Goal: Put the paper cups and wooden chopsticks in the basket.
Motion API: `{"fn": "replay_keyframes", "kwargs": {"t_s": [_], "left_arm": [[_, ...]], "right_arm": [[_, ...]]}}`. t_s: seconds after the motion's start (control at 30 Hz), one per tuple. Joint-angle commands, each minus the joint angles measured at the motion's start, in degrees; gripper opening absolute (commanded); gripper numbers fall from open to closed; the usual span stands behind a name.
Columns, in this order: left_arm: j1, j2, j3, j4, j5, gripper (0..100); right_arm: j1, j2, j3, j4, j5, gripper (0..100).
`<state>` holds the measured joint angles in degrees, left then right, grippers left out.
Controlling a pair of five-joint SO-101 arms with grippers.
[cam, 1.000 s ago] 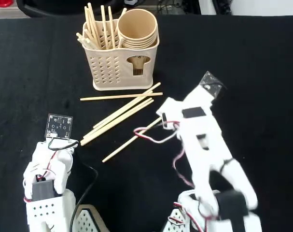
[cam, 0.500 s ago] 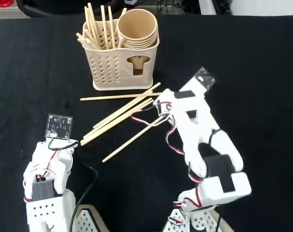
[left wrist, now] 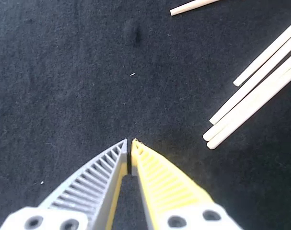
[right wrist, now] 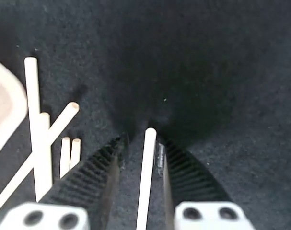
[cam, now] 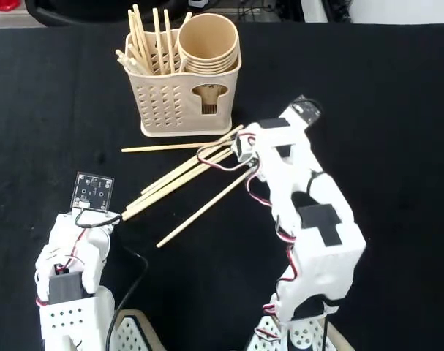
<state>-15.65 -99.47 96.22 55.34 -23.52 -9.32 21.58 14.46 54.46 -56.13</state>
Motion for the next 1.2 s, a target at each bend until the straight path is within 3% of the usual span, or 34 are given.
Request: {"fn": "replay_keyframes", "kwargs": {"t_s": [0.0, 0.07, 0.17, 0.53, 0.73, 0.97, 1.17], "left_arm": [[-0.2, -0.5, -0.7, 0.4, -0.4, 3], [-0.2, -0.5, -0.7, 0.4, -0.4, 3], [-0.2, -0.5, -0.7, 0.4, -0.4, 3], [-0.2, -0.5, -0.7, 0.4, -0.5, 3], [-0.2, -0.5, -0.7, 0.4, -0.5, 3], [-0.2, -0.5, -0.7, 0.4, -0.5, 3], [-0.2, -0.5, -0.7, 0.4, -0.5, 3]], "right_arm": [[1.3, 3.6, -3.8, 2.1, 0.0, 6.1], [1.3, 4.7, -5.6, 4.2, 0.3, 0.8], [1.1, 5.7, -7.4, 7.9, 0.4, 1.2], [3.8, 4.7, -21.1, 25.9, 10.1, 1.1], [5.2, -3.7, -30.6, 38.9, 18.2, 1.1], [1.3, -17.9, -37.0, 41.2, 29.5, 1.1], [-9.8, -31.8, -43.7, 38.9, 42.9, 1.1]]}}
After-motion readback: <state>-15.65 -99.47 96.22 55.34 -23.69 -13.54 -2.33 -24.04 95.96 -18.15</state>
